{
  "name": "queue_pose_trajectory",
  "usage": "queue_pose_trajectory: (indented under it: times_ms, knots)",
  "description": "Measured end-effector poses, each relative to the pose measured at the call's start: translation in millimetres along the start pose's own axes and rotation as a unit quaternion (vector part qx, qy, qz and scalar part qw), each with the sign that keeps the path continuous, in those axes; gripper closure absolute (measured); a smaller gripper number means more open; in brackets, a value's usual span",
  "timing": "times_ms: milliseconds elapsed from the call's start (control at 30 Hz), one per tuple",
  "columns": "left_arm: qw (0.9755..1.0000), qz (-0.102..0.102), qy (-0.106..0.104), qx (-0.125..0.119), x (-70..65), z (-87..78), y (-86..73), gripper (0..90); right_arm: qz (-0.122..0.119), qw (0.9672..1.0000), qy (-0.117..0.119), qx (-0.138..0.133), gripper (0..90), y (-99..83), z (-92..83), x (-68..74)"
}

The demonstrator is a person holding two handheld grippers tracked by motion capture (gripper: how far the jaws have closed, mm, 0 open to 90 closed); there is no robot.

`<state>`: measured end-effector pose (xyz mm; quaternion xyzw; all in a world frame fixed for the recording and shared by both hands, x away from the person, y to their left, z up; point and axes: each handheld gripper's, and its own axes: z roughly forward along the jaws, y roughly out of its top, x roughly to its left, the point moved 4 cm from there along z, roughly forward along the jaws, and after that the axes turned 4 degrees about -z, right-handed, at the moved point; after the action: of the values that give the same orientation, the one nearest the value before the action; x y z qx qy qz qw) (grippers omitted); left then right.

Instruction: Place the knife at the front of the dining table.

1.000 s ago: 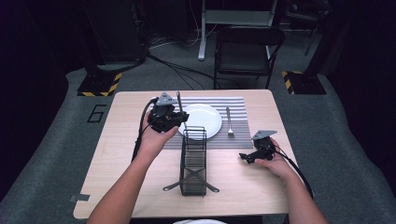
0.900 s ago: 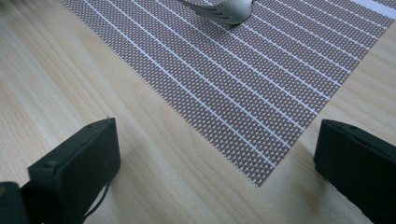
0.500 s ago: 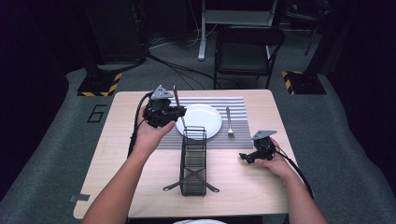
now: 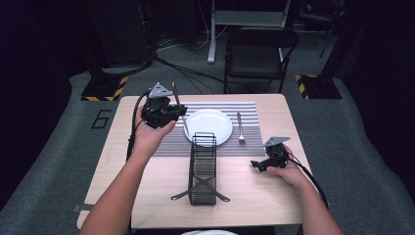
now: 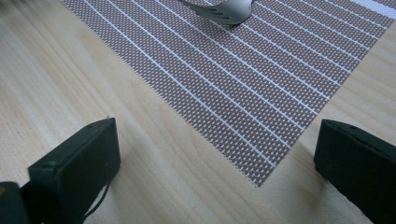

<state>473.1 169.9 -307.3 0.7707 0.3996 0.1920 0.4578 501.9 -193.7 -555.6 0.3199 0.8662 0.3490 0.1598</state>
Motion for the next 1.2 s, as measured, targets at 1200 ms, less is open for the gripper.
queue_pose_trajectory:
  times_ms: [1200]
  knots:
    - [0.9959, -0.048, 0.077, 0.007, 60.4, 27.8, -38.4, 80.9, 0.001, 1.0000, 0.000, 0.000, 0.0, 0.0, 0.0, 0.1]
